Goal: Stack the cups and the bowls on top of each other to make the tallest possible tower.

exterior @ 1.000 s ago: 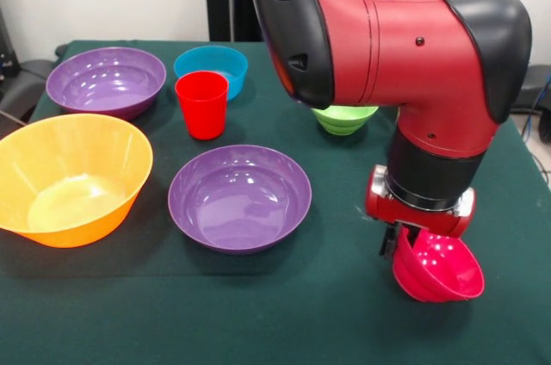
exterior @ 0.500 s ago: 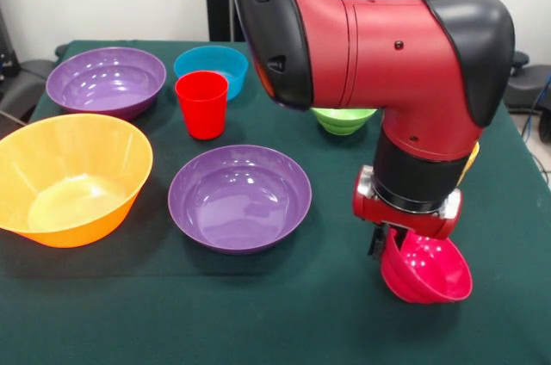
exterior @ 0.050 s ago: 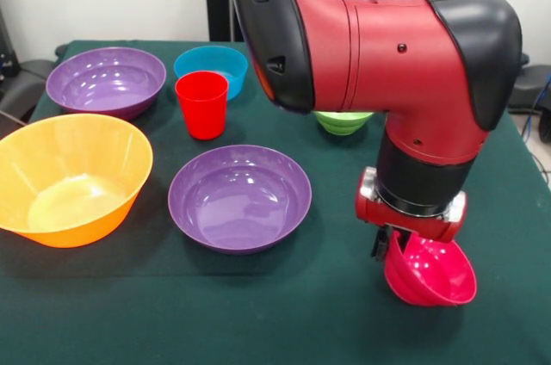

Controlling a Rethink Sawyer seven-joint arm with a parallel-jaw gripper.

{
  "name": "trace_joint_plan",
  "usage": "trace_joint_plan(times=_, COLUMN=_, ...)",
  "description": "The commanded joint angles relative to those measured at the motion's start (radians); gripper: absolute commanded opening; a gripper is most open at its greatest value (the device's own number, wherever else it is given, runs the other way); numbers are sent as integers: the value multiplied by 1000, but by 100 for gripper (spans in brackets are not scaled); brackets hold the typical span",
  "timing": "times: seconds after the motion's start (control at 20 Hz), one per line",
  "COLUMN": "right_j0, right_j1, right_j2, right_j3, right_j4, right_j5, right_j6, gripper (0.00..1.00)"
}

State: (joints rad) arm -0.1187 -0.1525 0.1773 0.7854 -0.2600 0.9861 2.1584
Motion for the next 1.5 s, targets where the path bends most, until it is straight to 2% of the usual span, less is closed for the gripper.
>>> trace_joint_plan(times=0.05, right_j0=-16, right_j1=9, right_j2=93, right_j3=-29, right_j4=-9, right_j5=116, right_j6=-234, gripper=0)
trace_joint_plan(times=0.85, right_j0=-30, right_j1=9, right_j2=111, right_j3=-16, right_j4=12, right_j5=75, right_j6=-204, gripper=0)
trace_joint_plan(times=1.5, right_j0=-25, right_j1=-2, right_j2=102, right_j3=-38, right_j4=0, right_j5=93, right_j6=-208, gripper=0)
